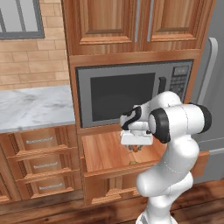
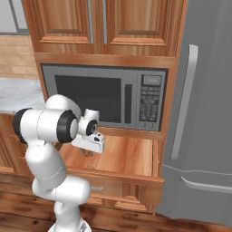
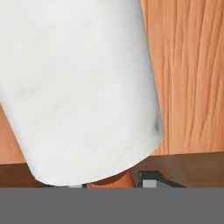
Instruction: Restock the sink supplies by placing the sponge and soap dispenser on the counter and next to the sink. Make sure the soap dispenser is upright.
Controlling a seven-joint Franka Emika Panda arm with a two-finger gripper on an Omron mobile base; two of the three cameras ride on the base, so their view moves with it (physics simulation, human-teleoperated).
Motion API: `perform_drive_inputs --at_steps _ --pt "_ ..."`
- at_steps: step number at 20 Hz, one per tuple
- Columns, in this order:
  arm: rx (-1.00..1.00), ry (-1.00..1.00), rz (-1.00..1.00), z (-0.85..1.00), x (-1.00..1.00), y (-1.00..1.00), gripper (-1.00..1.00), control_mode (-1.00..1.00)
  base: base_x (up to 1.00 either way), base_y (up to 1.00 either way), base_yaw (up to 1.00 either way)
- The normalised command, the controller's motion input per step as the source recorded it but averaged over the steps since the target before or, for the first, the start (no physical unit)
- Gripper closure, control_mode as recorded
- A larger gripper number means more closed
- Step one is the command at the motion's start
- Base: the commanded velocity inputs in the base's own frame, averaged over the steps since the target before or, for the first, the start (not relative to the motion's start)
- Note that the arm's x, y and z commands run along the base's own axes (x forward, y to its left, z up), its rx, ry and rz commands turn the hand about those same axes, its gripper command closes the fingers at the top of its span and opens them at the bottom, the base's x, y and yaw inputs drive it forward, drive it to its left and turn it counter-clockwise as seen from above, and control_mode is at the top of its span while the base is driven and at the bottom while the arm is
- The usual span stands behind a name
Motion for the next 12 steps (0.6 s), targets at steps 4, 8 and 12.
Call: perform_drive_inputs --at_steps 4,8,12 --pt "0.00 0.05 0.13 0.48 -0.13 0.00 1.00 -1.00 0.00 0.00 0.00" --pt "0.00 0.12 0.31 0.14 -0.02 0.00 1.00 -1.00 0.00 0.00 0.00" --pt "0.00 0.03 0.45 0.15 -0.21 -0.10 1.00 -1.00 0.00 0.00 0.00"
